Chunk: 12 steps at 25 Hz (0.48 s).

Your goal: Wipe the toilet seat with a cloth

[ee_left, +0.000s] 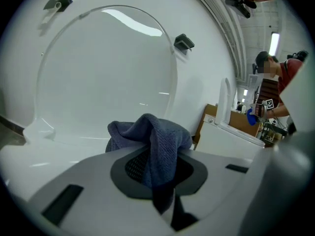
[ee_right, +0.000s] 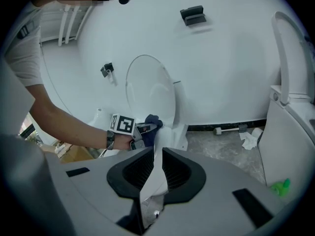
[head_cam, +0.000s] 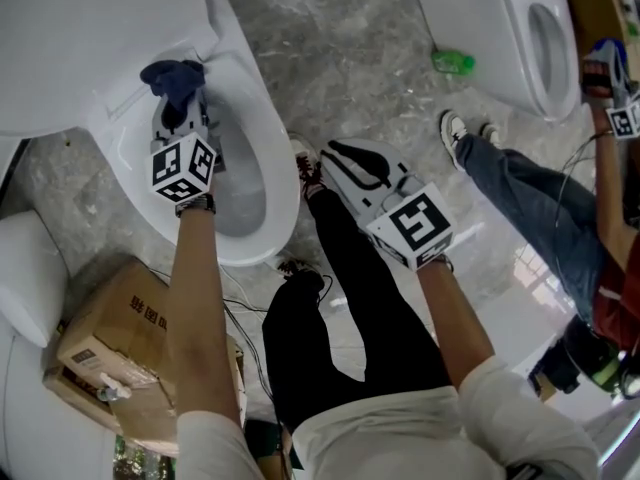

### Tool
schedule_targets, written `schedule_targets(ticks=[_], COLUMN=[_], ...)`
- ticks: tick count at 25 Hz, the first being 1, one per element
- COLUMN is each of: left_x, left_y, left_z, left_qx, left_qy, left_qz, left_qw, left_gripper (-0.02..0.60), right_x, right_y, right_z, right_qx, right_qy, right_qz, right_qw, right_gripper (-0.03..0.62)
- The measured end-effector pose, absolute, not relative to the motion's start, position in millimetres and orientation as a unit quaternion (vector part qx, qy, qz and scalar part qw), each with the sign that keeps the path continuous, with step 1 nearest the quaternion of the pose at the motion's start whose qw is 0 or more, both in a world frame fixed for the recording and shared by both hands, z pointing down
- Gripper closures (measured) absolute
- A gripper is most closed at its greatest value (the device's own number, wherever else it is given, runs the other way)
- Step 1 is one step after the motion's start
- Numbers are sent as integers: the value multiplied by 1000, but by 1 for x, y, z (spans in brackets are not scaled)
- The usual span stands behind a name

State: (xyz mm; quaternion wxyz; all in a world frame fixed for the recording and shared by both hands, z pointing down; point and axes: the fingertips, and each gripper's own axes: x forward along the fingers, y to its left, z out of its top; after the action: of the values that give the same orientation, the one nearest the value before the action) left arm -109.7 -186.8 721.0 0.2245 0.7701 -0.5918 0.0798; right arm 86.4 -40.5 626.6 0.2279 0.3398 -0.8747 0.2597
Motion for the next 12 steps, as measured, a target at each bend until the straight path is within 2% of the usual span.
schedule_targets(ticks=[4,8,12], left_x=[-78,-43,-12], left_y=[-187,-171,-146], left_z=[720,718,721], left_qx=[788,809,836], left_qy=[-567,-522,-479], left_qz=[77,57,79], left_qw=[228,264,258], left_gripper=[543,543,543], right_x=[96,107,112], right_y=[-36,-27,-20], right_z=[624,619,613], right_qx=[343,359,366], right_qy=[-876,-870,-870], right_qz=[253,261,259], right_qw=[226,216,207], right_gripper=[523,523,522])
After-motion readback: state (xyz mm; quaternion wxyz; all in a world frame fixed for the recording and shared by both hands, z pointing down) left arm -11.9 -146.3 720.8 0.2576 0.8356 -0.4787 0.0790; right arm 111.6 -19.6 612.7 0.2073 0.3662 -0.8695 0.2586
